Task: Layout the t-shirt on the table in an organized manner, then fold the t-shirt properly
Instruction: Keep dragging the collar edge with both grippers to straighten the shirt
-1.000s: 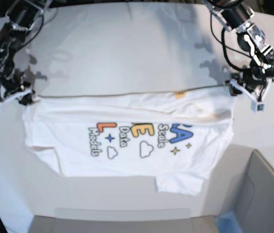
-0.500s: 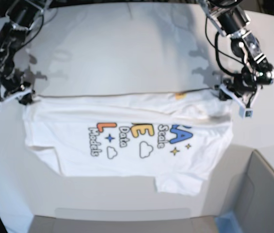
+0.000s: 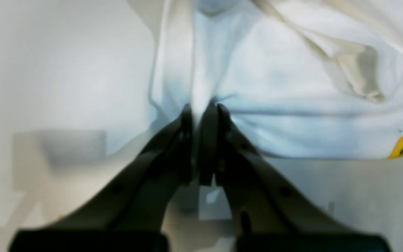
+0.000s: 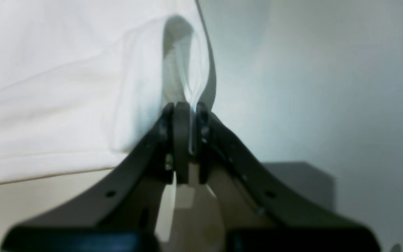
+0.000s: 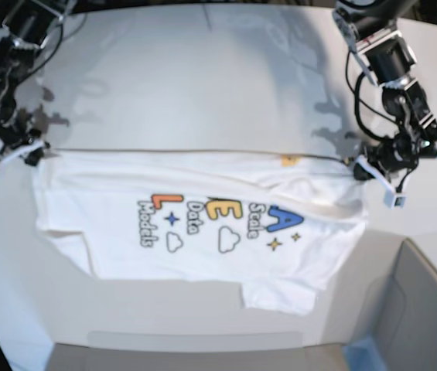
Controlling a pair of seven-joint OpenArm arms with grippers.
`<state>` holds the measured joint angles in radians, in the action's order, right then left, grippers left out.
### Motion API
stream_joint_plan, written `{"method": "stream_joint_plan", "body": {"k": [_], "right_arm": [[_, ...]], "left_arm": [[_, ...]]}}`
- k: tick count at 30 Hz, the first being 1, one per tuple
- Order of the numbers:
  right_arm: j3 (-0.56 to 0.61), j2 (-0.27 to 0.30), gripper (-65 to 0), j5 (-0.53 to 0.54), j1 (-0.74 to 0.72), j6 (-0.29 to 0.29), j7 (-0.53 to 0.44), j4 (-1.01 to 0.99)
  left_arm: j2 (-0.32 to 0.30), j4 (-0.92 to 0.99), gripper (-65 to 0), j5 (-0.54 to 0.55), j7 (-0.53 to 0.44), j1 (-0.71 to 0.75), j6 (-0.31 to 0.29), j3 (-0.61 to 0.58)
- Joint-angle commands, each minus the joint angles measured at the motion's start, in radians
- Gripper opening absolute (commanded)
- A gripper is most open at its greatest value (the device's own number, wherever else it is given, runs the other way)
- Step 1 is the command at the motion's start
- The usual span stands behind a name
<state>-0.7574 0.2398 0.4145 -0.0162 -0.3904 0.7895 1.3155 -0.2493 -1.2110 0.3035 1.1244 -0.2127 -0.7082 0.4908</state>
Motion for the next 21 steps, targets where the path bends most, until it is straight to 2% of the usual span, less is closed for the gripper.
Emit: {"method": "stream_joint_plan", "body": {"k": [1,6,11,18,21], "right_arm": [[-0.007,0.017,-65.0,0.008,-0.011,-0.006,-0.018,0.012],[-0.009,0.039,-65.0,0.011,-0.017,-0.005,-0.018,0.014],[0.003,0.037,-65.0,0.010,-0.008,-0.006,-0.018,0.017],[0.094,0.034,-65.0,0.010,0.072,-0.009,0.021,0.069],[0.101,0.028,-65.0,0.011,0.112,-0.064,0.025,0.118]], "left_arm": [[-0.005,0.012,-65.0,-0.069,0.072,0.014,0.010,-0.004],[-0.017,-0.048,-65.0,-0.068,0.072,0.063,0.010,-0.004],[-0.012,-0.166,-65.0,-0.068,0.073,0.155,0.010,-0.004],[-0.011,-0.264,-65.0,-0.068,0.073,0.286,0.010,-0.004],[-0.011,-0.290,-65.0,-0.069,0.073,0.336,0.010,-0.004]]}}
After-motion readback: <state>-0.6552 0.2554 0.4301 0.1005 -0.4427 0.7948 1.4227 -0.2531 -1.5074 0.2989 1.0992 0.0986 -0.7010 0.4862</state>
